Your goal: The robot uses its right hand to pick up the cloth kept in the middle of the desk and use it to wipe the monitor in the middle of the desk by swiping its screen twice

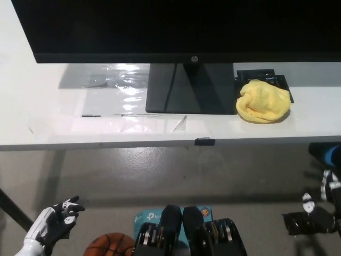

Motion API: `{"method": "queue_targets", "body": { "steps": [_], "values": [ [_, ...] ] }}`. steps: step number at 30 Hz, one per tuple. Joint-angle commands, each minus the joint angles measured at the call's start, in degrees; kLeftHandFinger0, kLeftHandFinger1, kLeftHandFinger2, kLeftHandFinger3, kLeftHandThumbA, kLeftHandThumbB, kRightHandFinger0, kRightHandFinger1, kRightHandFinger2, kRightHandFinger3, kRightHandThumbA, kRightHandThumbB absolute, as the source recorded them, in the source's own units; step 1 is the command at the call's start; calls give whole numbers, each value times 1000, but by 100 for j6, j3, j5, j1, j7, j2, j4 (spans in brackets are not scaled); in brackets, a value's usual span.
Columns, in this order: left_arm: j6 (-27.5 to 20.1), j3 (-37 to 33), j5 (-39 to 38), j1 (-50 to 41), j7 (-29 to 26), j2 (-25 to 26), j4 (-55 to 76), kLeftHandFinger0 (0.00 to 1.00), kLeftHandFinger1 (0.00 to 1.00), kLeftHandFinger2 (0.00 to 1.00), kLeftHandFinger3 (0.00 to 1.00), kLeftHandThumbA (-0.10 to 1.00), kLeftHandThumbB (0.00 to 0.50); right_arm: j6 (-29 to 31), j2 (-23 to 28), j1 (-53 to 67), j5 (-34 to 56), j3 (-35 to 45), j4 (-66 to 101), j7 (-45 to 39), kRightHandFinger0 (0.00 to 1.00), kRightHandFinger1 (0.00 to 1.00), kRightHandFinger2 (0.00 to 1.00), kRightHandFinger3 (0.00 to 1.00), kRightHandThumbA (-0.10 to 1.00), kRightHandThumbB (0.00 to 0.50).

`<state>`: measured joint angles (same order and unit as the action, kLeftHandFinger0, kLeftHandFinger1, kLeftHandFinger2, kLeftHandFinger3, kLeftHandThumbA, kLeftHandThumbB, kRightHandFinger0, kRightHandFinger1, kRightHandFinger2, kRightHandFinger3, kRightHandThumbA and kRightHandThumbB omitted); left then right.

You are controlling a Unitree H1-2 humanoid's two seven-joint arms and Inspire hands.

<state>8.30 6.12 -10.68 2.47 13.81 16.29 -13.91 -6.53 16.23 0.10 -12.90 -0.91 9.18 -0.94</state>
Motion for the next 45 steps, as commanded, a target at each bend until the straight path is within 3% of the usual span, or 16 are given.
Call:
{"method": "queue_targets", "body": {
  "steps": [1, 4, 8, 9, 16, 18, 22, 27, 33, 42, 45],
  "values": [
    [-69, 14, -62, 72, 104, 76, 107, 996, 863, 953, 1000, 119, 83, -781, 316, -560, -366, -185, 864, -524, 1000, 1000, 1000, 1000, 362, 247],
    [-42, 9, -33, 98, 77, 75, 111, 1000, 862, 946, 1000, 128, 74, -1048, 370, -865, -430, -261, 1128, -608, 1000, 1000, 1000, 1000, 383, 242],
    [5, 39, -85, 122, 99, 62, 104, 972, 861, 950, 1000, 95, 62, -1688, 517, -1693, -722, -435, 1333, -858, 1000, 1000, 1000, 1000, 485, 276],
    [29, 51, -89, 146, 83, 56, 105, 971, 860, 949, 1000, 89, 69, -1917, 590, -1934, -775, -499, 1283, -984, 1000, 1000, 1000, 1000, 466, 291],
    [46, 65, -86, 172, 108, 59, 102, 1000, 863, 940, 1000, 78, 81, -1997, 885, -2587, -897, -843, 453, -1255, 1000, 1000, 1000, 1000, 532, 367],
    [54, 63, -95, 200, 130, 71, 103, 1000, 865, 954, 1000, 71, 68, -1938, 822, -2827, -755, -868, -58, -1264, 1000, 1000, 1000, 1000, 482, 380],
    [-15, 48, -47, 178, 121, 76, 100, 1000, 859, 934, 1000, 95, 85, -1724, 767, -3103, -783, -970, -713, -1226, 1000, 1000, 1000, 1000, 418, 366],
    [-17, 65, -100, 192, 154, 68, 57, 997, 869, 941, 1000, 86, 79, -1835, 735, -3510, -872, -1164, -1543, -1299, 1000, 1000, 1000, 1000, 501, 373],
    [-4, 54, -64, 205, 142, 89, 91, 1000, 866, 946, 1000, 93, 84, -1604, 509, -3939, -899, -1316, -2771, -1085, 1000, 1000, 1000, 1000, 410, 362],
    [23, 71, -72, 268, 121, 69, 99, 987, 855, 922, 1000, 49, 67, -1412, 340, -4291, -1105, -1549, -3345, -981, 1000, 1000, 1000, 1000, 475, 364],
    [26, 43, -14, 292, 118, 107, 92, 979, 857, 920, 1000, 85, 74, -1329, 315, -4255, -1139, -1567, -3397, -889, 1000, 1000, 1000, 1000, 447, 333]
  ]
}}
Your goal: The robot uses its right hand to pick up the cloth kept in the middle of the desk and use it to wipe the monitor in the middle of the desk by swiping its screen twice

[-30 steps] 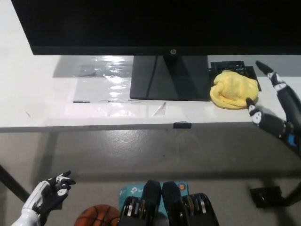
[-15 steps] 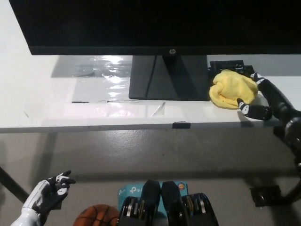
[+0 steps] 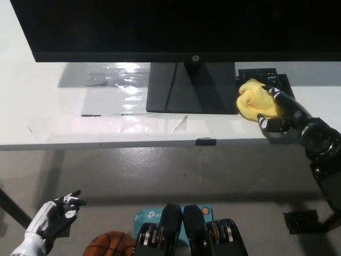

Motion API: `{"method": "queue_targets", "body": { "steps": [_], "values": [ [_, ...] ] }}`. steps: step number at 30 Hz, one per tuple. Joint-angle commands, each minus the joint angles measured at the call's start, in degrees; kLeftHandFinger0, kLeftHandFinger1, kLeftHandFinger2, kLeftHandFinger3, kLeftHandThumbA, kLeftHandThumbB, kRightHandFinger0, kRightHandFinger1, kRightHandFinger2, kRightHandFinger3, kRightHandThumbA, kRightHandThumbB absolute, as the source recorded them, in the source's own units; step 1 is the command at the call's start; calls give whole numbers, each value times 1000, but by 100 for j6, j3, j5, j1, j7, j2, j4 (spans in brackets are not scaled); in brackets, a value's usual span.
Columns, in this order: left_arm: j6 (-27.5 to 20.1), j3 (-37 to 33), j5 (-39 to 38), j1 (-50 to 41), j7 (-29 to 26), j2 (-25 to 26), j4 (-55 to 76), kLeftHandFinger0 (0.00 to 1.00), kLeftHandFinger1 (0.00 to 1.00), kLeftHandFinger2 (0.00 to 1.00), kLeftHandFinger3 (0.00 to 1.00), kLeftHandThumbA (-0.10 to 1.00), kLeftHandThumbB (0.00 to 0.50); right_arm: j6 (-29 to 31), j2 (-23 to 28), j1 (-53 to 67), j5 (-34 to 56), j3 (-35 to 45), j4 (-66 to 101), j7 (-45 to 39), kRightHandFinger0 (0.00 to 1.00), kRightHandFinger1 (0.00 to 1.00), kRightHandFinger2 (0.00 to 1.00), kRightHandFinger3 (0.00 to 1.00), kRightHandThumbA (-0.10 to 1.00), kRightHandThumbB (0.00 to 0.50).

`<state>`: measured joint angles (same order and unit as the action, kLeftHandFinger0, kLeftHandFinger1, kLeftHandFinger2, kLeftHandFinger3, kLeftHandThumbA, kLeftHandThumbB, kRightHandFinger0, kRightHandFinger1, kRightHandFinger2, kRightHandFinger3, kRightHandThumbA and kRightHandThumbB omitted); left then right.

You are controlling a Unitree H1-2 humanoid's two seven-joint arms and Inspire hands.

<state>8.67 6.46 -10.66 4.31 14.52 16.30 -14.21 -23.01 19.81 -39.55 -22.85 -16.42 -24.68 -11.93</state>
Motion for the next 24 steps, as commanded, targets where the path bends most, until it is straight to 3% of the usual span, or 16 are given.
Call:
{"method": "queue_targets", "body": {
  "steps": [1, 2, 4, 5, 6, 8, 9, 10, 11, 12, 14, 16, 18, 19, 20, 24],
  "values": [
    [10, 9, -22, 109, 45, 100, 146, 979, 859, 920, 1000, 87, 81, 424, -33, -267, -153, -22, -24, 256, 1000, 1000, 1000, 1000, 450, 312],
    [-11, 11, -11, 109, 34, 97, 133, 977, 854, 913, 1000, 96, 90, 574, -12, -232, -165, -28, -39, 325, 1000, 1000, 1000, 1000, 463, 211],
    [16, 28, -42, 111, 34, 86, 128, 971, 850, 905, 1000, 139, 92, 877, -76, -182, 47, 173, -122, 483, 963, 1000, 1000, 1000, 459, 101],
    [11, 36, -50, 114, 32, 82, 116, 970, 849, 904, 1000, 147, 91, 1007, -139, -148, 211, 331, -140, 559, 860, 934, 983, 1000, 408, 108],
    [-4, 45, -69, 117, 49, 87, 79, 963, 833, 887, 1000, 218, 75, 1426, -102, -69, 162, 322, -78, 725, 575, 624, 730, 1000, 436, 9],
    [-10, 52, -73, 100, 47, 85, 80, 962, 832, 884, 1000, 226, 73, 1466, -120, -73, 142, 338, -104, 723, 492, 504, 622, 1000, 440, 0],
    [-37, 59, -94, 116, 68, 85, 26, 952, 826, 866, 1000, 291, 63, 1634, -122, -42, 82, 350, -84, 867, 278, 316, 477, 1000, 413, 0],
    [-2, 56, -83, 102, 54, 87, 47, 943, 822, 859, 1000, 337, 75, 1644, -142, -9, 64, 368, -38, 914, 88, 177, 340, 976, 308, 0],
    [17, 74, -118, 103, 67, 83, 39, 944, 831, 873, 1000, 393, 112, 1782, -149, 15, -49, 351, -56, 1113, 18, 62, 199, 853, 34, 0],
    [57, 80, -152, 103, 98, 92, 48, 949, 842, 898, 1000, 470, 143, 1872, -172, 45, -168, 350, -57, 1332, 0, 32, 149, 649, -99, 0],
    [94, 92, -173, 116, 106, 92, 41, 944, 843, 907, 1000, 535, 147, 2388, -256, 86, -238, 431, -277, 1903, 0, 109, 257, 309, -100, 0],
    [81, 86, -118, 102, 65, 95, 48, 970, 864, 917, 1000, 599, 120, 2754, -290, 92, -343, 430, -526, 2318, 0, 189, 498, 198, -100, 0],
    [81, 86, -118, 102, 65, 95, 48, 973, 865, 917, 1000, 602, 118, 2797, -292, 85, -349, 429, -560, 2351, 0, 251, 607, 379, -100, 0],
    [65, 86, -111, 89, 57, 91, 78, 980, 873, 913, 1000, 642, 122, 2843, -327, 107, -365, 456, -617, 2481, 0, 244, 606, 523, -100, 0],
    [56, 79, -100, 91, 61, 97, 67, 984, 884, 925, 1000, 667, 107, 2890, -345, 114, -379, 466, -662, 2568, 0, 250, 607, 583, -100, 0],
    [148, 76, -136, 74, 77, 79, 106, 990, 906, 960, 1000, 694, 77, 2564, -417, 254, -526, 497, -505, 2778, 0, 268, 597, 564, -100, 23]
  ]
}}
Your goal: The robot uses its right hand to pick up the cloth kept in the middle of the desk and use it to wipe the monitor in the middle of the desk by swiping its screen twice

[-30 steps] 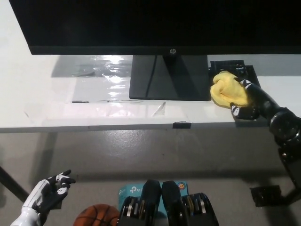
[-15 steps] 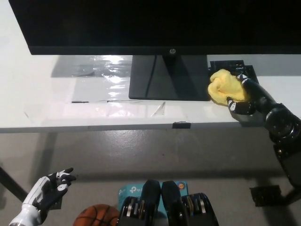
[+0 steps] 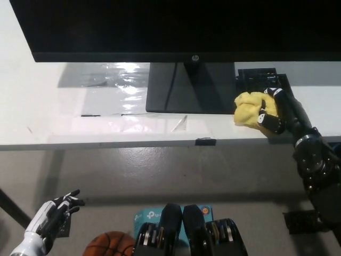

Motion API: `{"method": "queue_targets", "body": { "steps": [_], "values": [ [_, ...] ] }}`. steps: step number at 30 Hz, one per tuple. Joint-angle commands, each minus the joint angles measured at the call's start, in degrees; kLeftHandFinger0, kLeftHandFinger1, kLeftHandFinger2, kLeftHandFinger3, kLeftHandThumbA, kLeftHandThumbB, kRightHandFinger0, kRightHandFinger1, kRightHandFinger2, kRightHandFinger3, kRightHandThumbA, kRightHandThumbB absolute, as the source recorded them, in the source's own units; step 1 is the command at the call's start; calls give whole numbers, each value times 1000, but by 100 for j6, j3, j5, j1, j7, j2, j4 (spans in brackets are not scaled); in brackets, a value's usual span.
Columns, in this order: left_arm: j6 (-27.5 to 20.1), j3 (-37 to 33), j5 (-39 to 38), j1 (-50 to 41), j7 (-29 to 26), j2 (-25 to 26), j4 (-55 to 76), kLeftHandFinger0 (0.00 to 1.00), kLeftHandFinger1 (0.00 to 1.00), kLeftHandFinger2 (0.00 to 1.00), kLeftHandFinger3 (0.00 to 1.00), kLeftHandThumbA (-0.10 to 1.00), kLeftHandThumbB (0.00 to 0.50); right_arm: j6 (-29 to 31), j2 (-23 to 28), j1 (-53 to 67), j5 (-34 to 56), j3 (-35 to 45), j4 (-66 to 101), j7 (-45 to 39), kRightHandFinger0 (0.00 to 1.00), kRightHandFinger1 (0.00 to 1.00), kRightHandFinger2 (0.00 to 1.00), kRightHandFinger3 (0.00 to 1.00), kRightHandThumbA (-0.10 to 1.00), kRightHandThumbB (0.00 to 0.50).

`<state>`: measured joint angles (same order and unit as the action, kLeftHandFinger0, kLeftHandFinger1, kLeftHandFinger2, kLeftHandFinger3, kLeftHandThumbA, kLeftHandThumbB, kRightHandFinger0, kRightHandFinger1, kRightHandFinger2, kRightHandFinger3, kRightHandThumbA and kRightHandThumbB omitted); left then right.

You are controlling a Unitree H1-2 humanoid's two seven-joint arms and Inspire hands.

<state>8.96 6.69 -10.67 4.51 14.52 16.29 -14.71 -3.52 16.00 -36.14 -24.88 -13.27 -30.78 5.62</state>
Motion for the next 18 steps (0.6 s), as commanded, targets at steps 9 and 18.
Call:
{"method": "queue_targets", "body": {
  "steps": [9, 18],
  "values": [
    [76, 33, -88, 64, 79, 84, 136, 981, 895, 942, 1000, 704, 84, 811, -144, 122, -249, 299, 22, 1237, 0, 267, 550, 480, -100, 68],
    [99, 61, -105, 69, 54, 58, 139, 952, 864, 898, 1000, 665, 131, 772, -973, 590, 427, 1431, 1216, 1747, 0, 91, 420, 338, -100, 43]
  ]
}}
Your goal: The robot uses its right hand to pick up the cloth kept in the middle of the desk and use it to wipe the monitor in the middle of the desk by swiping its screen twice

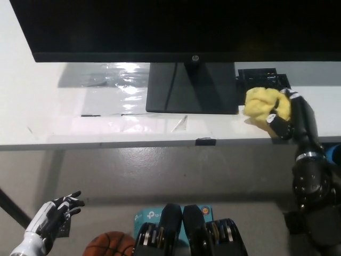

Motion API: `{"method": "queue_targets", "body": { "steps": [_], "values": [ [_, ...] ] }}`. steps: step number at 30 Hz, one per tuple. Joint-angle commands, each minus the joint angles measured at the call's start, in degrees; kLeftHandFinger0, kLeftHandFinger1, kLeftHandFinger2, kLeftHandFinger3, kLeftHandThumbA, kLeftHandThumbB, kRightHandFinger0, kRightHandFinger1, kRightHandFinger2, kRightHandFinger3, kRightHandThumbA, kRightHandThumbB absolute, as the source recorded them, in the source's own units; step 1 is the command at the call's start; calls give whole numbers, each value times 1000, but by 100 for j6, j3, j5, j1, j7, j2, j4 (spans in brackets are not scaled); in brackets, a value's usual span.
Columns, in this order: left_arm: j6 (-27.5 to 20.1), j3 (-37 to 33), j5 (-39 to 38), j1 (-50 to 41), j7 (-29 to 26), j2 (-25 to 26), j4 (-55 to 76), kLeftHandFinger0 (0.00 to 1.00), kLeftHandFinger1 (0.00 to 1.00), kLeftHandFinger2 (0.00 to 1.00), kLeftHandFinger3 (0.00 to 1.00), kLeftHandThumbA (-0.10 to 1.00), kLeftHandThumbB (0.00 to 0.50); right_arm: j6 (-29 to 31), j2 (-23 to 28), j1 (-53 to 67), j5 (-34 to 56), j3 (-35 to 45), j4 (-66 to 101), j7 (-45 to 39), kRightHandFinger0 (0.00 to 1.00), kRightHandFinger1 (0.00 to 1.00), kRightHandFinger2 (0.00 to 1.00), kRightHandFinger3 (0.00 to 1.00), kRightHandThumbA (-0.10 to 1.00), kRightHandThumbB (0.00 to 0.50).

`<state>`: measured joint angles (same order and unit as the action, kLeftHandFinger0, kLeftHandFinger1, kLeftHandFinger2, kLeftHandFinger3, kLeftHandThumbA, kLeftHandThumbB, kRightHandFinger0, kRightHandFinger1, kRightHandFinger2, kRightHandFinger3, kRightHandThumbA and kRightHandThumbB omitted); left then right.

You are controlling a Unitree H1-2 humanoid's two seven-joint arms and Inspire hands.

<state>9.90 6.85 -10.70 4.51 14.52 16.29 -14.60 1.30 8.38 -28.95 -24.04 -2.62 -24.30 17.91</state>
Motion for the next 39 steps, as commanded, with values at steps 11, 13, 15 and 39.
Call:
{"method": "queue_targets", "body": {
  "steps": [11, 13, 15, 39],
  "values": [
    [-19, 62, -80, 7, 37, 60, 102, 949, 869, 920, 1000, 636, 101, -48, -452, -724, 374, 1360, 2479, 731, 0, 2, 397, 260, -100, 185],
    [-67, 53, -81, 4, 61, 62, 95, 954, 872, 915, 1000, 636, 107, -107, -416, -887, 405, 1488, 2573, 766, 0, 8, 395, 272, -100, 186],
    [-8, 53, -85, 1, 51, 58, 114, 953, 872, 913, 1000, 636, 109, -218, -398, -1002, 345, 1564, 2665, 783, 0, 7, 393, 293, -100, 167],
    [71, 15, -55, 33, 77, 96, 248, 966, 884, 917, 1000, 622, 130, -1029, 266, -3057, -1450, -302, -1197, 1606, 0, 0, 198, 402, -100, 249]
  ]
}}
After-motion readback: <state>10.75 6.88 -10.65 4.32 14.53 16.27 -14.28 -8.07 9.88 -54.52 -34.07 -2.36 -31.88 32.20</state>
